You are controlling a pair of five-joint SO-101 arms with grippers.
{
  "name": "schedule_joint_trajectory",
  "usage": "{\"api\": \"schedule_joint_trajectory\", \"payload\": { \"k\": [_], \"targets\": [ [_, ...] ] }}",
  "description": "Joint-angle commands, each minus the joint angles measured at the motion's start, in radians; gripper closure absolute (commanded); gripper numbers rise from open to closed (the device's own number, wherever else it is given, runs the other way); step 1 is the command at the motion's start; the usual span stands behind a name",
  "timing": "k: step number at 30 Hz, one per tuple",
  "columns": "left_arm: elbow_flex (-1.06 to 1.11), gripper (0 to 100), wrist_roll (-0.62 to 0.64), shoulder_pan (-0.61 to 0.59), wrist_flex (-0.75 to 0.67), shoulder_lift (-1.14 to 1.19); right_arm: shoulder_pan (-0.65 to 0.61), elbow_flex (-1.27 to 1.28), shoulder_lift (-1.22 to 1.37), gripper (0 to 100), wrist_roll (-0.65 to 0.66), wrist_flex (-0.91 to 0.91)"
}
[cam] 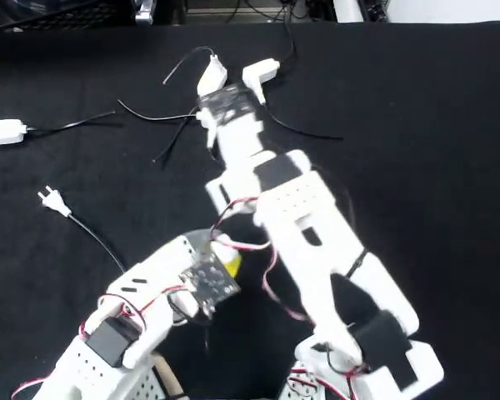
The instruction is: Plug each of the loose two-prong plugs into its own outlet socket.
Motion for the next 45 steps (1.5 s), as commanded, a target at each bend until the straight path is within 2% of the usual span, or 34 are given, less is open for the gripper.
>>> {"api": "schedule_joint_trajectory", "payload": {
  "k": [1,7,12,25,30,39,42,45],
  "targets": [
    [0.016,84,0.009,-0.061,0.002,-0.006,-0.029,-0.056,-0.073,74.5,0.043,0.017],
    [0.016,84,0.011,-0.150,-0.084,-0.005,-0.037,-0.139,-0.094,76.6,0.048,0.144],
    [0.016,84,0.012,-0.185,-0.133,-0.005,-0.107,-0.237,-0.094,78.4,0.049,0.259],
    [0.016,84,0.017,-0.150,-0.167,-0.005,-0.114,-0.246,-0.101,78.4,0.049,0.275],
    [0.016,79,0.040,-0.150,-0.157,-0.003,-0.112,-0.246,-0.102,78.4,0.049,0.279],
    [0.016,79,0.068,-0.160,-0.120,-0.005,-0.084,-0.225,-0.170,78.4,0.041,0.275],
    [0.016,79,0.066,-0.213,-0.078,-0.006,-0.044,-0.217,-0.174,78.3,0.041,0.273],
    [0.016,79,0.066,-0.328,-0.074,-0.008,-0.009,-0.217,-0.174,78.3,0.040,0.273]
  ]
}}
